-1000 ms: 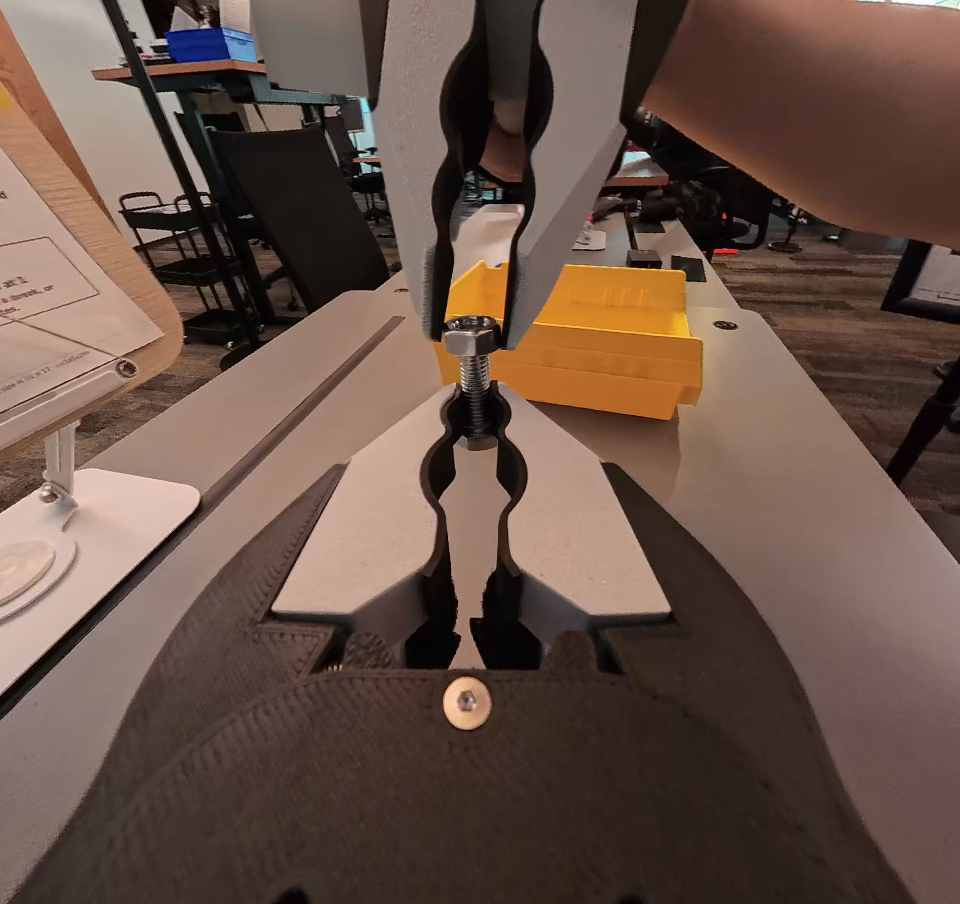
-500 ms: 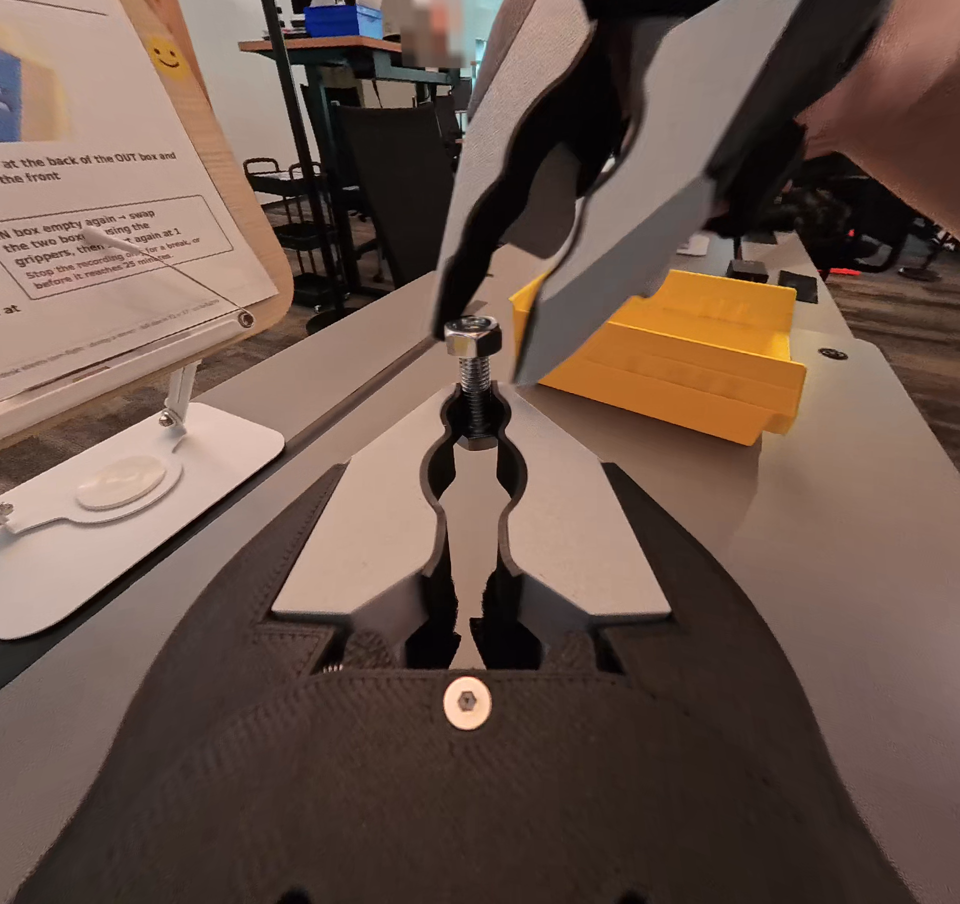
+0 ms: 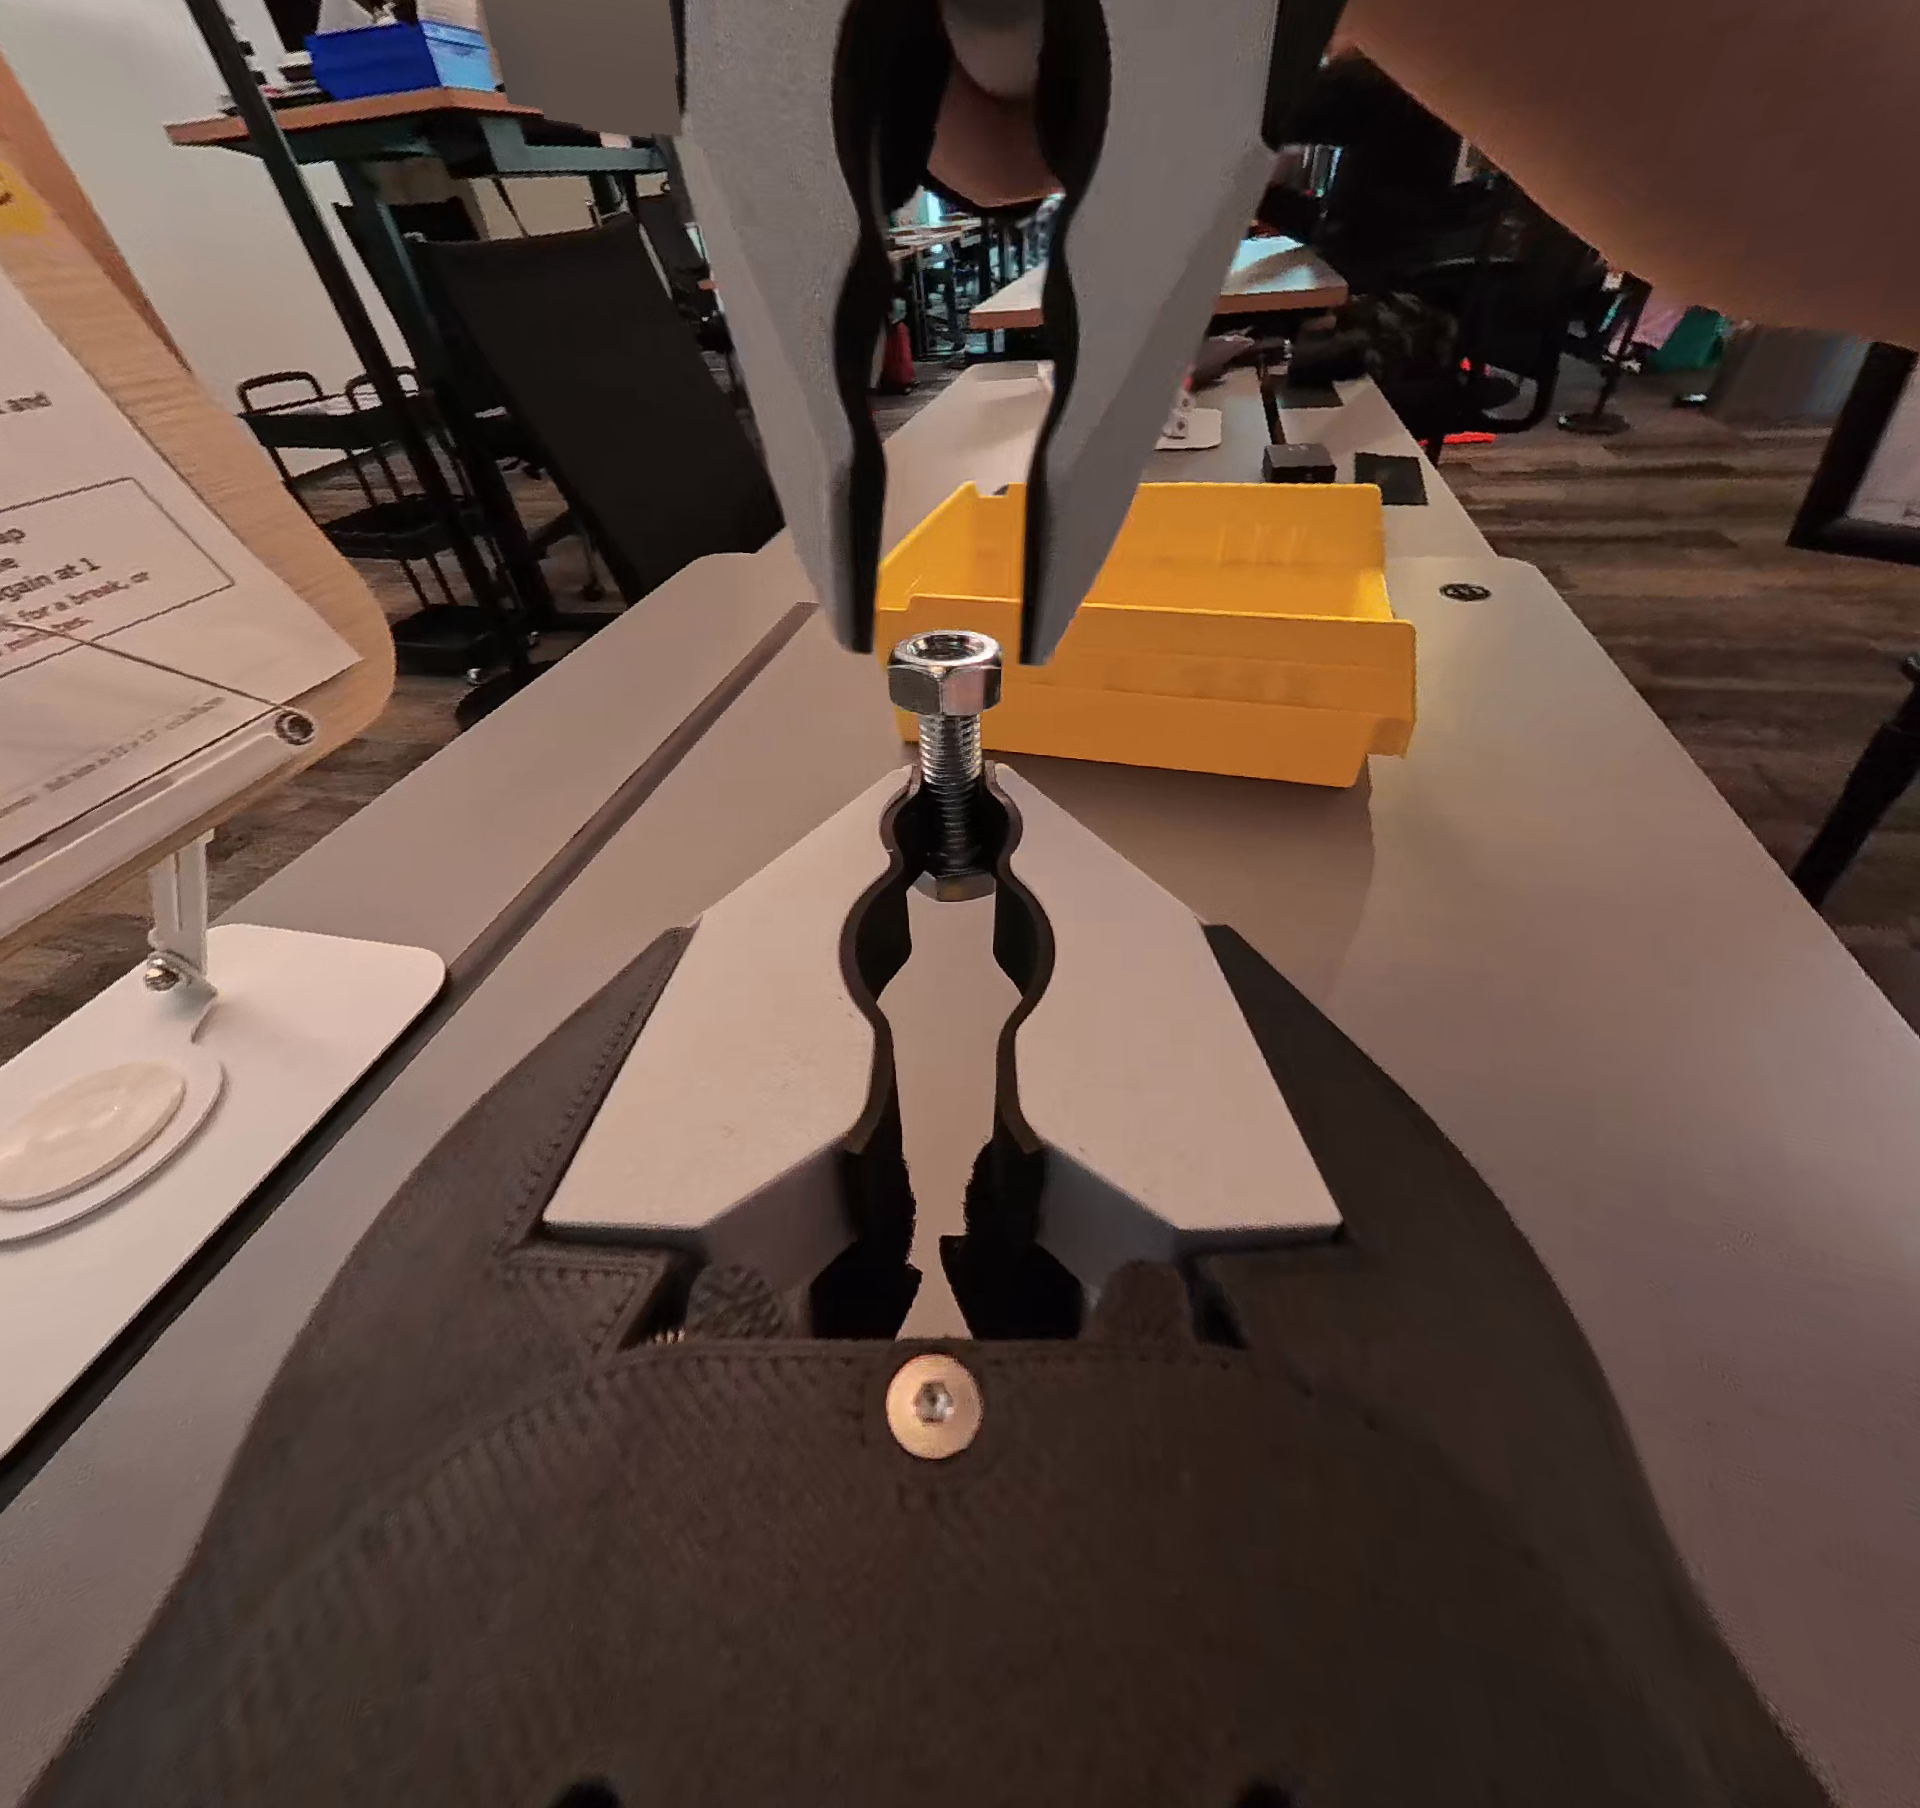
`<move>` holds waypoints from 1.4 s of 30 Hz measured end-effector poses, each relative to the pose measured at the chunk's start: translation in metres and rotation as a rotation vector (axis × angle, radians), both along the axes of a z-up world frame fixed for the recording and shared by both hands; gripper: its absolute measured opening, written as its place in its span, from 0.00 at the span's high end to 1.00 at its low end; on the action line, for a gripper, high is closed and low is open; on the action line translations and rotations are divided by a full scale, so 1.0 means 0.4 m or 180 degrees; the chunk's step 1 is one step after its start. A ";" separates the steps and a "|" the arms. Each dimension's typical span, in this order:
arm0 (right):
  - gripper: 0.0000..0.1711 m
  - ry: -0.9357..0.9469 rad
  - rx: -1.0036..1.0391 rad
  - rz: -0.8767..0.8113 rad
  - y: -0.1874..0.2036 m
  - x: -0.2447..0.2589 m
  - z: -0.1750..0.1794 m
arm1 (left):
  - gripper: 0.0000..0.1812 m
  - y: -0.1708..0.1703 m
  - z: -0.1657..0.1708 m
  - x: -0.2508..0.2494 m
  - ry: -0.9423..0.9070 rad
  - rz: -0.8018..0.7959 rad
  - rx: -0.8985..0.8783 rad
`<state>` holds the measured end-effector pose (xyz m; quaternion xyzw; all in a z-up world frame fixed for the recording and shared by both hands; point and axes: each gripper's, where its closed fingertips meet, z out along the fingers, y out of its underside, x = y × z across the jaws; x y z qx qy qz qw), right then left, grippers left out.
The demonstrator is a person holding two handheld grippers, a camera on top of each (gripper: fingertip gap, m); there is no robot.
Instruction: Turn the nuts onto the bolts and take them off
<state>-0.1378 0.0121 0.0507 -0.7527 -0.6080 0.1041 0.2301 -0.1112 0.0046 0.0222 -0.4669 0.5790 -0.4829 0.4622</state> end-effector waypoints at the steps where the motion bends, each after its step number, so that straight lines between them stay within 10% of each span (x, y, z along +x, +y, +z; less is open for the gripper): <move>1: 0.87 -0.0029 -0.0109 0.0038 -0.013 0.000 -0.006 | 0.96 -0.005 0.000 0.001 -0.0002 -0.0034 -0.0007; 10: 0.90 -0.0012 -0.0271 -0.0323 -0.006 0.008 -0.016 | 0.96 -0.009 -0.001 0.005 0.0025 -0.0047 -0.0040; 17: 0.90 0.0687 -0.0415 -0.2104 0.064 0.007 -0.006 | 0.96 0.065 0.008 0.002 0.0026 0.0570 -0.0045; 30: 0.81 0.0212 0.0220 -0.0026 -0.017 0.000 0.024 | 0.96 -0.023 0.031 -0.019 -0.0114 -0.0307 -0.0381; 38: 0.90 0.0259 -0.0170 0.0022 -0.039 -0.025 0.012 | 0.96 -0.058 0.026 -0.021 -0.0060 -0.0535 -0.0315; 42: 0.90 0.0306 -0.0409 -0.0927 0.015 -0.007 -0.001 | 0.96 -0.007 0.013 -0.008 0.0007 -0.0140 -0.0349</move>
